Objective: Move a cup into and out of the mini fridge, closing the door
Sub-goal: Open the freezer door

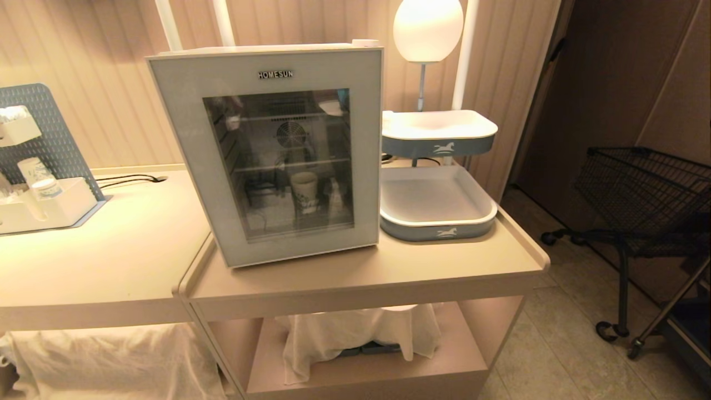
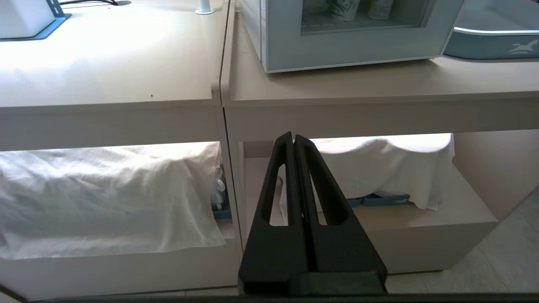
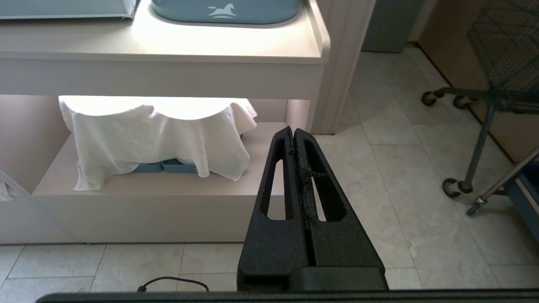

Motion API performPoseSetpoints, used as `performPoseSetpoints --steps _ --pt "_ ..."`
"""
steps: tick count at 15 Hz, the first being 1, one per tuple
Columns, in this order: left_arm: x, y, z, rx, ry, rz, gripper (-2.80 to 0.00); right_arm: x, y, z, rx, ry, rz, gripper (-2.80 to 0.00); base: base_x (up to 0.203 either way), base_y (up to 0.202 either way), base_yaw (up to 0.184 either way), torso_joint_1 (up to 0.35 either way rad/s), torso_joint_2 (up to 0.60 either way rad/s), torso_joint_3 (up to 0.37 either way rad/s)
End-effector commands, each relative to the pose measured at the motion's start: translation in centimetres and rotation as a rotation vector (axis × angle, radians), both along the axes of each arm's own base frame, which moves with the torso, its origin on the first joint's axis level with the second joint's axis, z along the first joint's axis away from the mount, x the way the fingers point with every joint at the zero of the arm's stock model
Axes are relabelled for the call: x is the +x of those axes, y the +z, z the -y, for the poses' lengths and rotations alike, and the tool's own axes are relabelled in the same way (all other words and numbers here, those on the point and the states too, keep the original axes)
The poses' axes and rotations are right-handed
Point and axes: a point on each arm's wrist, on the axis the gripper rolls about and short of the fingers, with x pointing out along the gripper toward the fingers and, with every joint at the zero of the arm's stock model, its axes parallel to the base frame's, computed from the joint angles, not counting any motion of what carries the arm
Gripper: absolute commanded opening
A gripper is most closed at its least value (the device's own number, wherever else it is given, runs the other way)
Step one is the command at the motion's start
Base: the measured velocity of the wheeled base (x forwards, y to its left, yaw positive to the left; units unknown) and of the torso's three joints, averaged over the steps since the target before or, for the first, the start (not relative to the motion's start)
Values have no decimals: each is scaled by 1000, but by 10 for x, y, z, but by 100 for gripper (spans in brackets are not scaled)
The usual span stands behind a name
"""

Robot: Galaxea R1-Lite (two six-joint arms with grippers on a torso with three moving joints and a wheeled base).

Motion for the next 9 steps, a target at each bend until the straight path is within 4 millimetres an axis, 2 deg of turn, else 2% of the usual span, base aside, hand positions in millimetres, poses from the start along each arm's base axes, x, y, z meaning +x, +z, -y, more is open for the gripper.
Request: performPoseSetpoints --steps 1,4,9 --pt "0 0 0 0 2 -1 -280 0 0 0 -1 0 -4 -280 0 0 0 0 0 0" --pt "0 0 0 0 0 -1 -280 0 0 0 -1 -1 -4 -280 1 20 -3 1 -1 2" --pt "0 0 0 0 1 -1 -280 0 0 0 -1 0 -4 -280 1 179 1 3 3 2"
